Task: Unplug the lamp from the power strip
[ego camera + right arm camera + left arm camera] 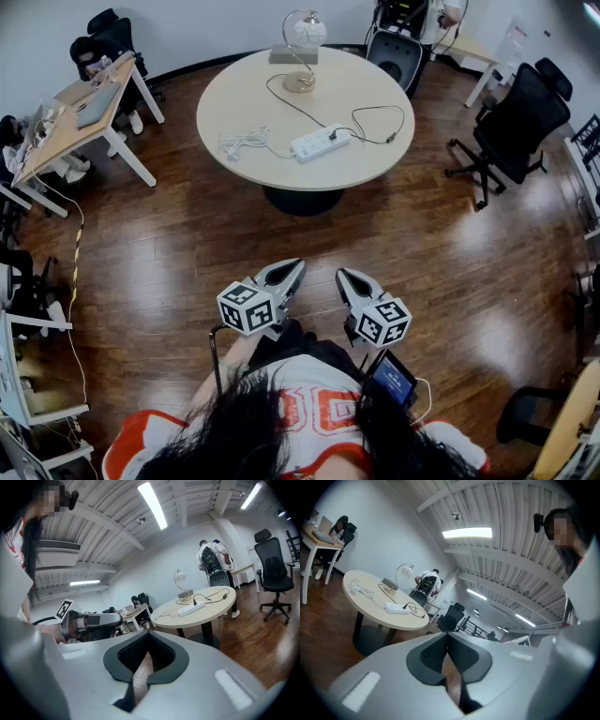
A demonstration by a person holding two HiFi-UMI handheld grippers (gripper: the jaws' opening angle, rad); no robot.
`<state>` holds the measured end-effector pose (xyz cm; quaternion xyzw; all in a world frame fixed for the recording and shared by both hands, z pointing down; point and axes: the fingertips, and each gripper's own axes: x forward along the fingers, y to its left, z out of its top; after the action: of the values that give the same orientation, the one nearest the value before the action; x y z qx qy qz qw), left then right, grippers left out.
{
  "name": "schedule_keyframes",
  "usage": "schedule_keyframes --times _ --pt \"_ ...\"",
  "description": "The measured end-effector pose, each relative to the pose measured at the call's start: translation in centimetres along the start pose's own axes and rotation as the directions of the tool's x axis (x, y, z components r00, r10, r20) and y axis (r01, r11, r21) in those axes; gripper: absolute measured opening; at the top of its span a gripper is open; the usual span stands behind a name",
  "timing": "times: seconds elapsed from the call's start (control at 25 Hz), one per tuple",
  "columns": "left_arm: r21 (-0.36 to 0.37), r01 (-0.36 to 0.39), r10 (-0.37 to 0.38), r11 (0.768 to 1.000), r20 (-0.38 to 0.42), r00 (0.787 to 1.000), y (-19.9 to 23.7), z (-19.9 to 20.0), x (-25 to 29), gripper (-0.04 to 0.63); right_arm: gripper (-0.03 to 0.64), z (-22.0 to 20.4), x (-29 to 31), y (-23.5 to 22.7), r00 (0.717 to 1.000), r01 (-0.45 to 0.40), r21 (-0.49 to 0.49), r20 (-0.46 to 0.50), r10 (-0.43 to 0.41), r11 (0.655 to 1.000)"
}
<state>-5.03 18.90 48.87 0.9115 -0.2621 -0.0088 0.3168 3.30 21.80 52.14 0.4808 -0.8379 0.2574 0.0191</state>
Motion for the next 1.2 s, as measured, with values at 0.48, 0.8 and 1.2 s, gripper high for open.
schedule_keyframes --times 0.48,0.8,1.2 --pt "0.027 0.019 -0.019 0.999 0.01 1.0 2.7 3.4 4.3 0.0 0.0 1.4 3.5 -2.1 1.0 -0.015 0.022 -0.006 0.015 1.0" --pt "0.023 0.076 -0.075 0.997 -0.042 0.996 6.5 6.9 8.7 0.0 0.0 5.1 9.3 -5.3 1.0 0.012 -0.005 -0.017 -0.012 1.0" --pt "0.01 0.139 -0.137 0.99 -0.086 0.987 11.5 10.7 13.1 0.0 0.0 9.4 15.5 -9.3 0.996 0.085 -0.009 -0.005 -0.085 0.996"
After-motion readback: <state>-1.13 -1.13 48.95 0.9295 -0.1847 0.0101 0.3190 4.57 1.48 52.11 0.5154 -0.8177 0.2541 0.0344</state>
